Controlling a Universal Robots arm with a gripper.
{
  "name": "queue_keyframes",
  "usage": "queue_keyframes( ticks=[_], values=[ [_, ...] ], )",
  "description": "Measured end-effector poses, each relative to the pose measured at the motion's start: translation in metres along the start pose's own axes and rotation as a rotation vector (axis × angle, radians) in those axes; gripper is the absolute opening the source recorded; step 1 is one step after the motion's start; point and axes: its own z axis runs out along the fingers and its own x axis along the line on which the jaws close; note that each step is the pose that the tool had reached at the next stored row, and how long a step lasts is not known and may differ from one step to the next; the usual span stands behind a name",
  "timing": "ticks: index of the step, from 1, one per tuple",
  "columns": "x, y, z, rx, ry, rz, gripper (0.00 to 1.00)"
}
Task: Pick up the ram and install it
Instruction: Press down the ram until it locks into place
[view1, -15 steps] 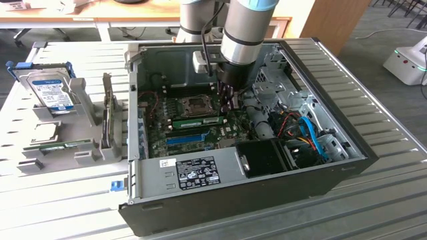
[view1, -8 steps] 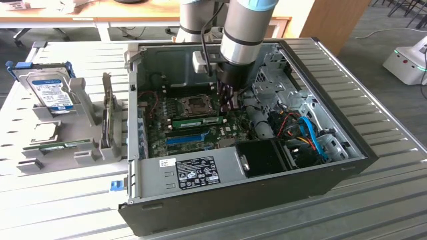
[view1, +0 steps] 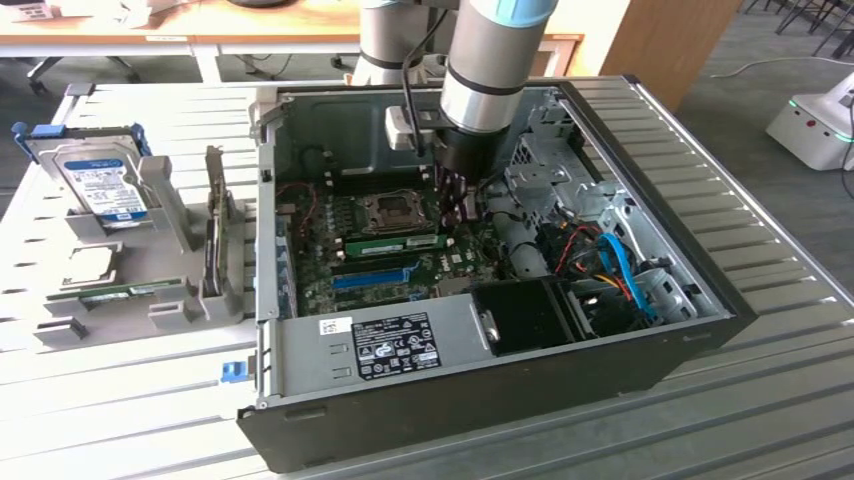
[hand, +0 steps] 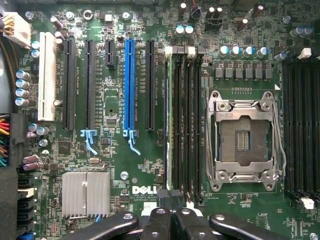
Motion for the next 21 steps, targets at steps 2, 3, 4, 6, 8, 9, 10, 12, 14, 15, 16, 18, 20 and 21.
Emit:
queue_keyframes(
  ticks=[2,3,4,6,8,9,10,12,14,15,16,18,20,21],
  values=[
    [-0.0001,0.0,0.0001,0.0001,-0.0002,0.0,0.11],
    [0.0,0.0,0.0001,0.0001,-0.0002,0.0,0.11],
    [0.0,0.0,0.0001,0.0001,-0.0002,0.0,0.11],
    [-0.0001,0.0,0.0003,0.0001,-0.0003,0.0,0.11],
    [-0.0002,-0.0001,0.0013,0.0002,-0.0006,0.0,0.11],
    [-0.0002,-0.0001,0.0017,0.0001,-0.0003,0.0,0.11],
    [-0.0003,-0.0001,0.0023,0.0001,-0.0004,0.0,0.11],
    [-0.0004,-0.0001,0.0026,0.0001,-0.0002,0.0,0.11],
    [-0.0004,-0.0001,0.0026,0.0001,-0.0002,0.0,0.11],
    [-0.0004,-0.0001,0.0027,0.0001,-0.0002,0.0,0.11],
    [-0.0004,-0.0001,0.0027,0.0001,-0.0003,0.0,0.11],
    [-0.0012,0.0,0.0028,0.0001,-0.0006,0.0,0.11],
    [-0.0029,-0.0001,0.0027,0.0001,-0.0003,0.0,0.11],
    [-0.0034,-0.0001,0.0027,0.0001,-0.0003,0.0,0.11]
  ],
)
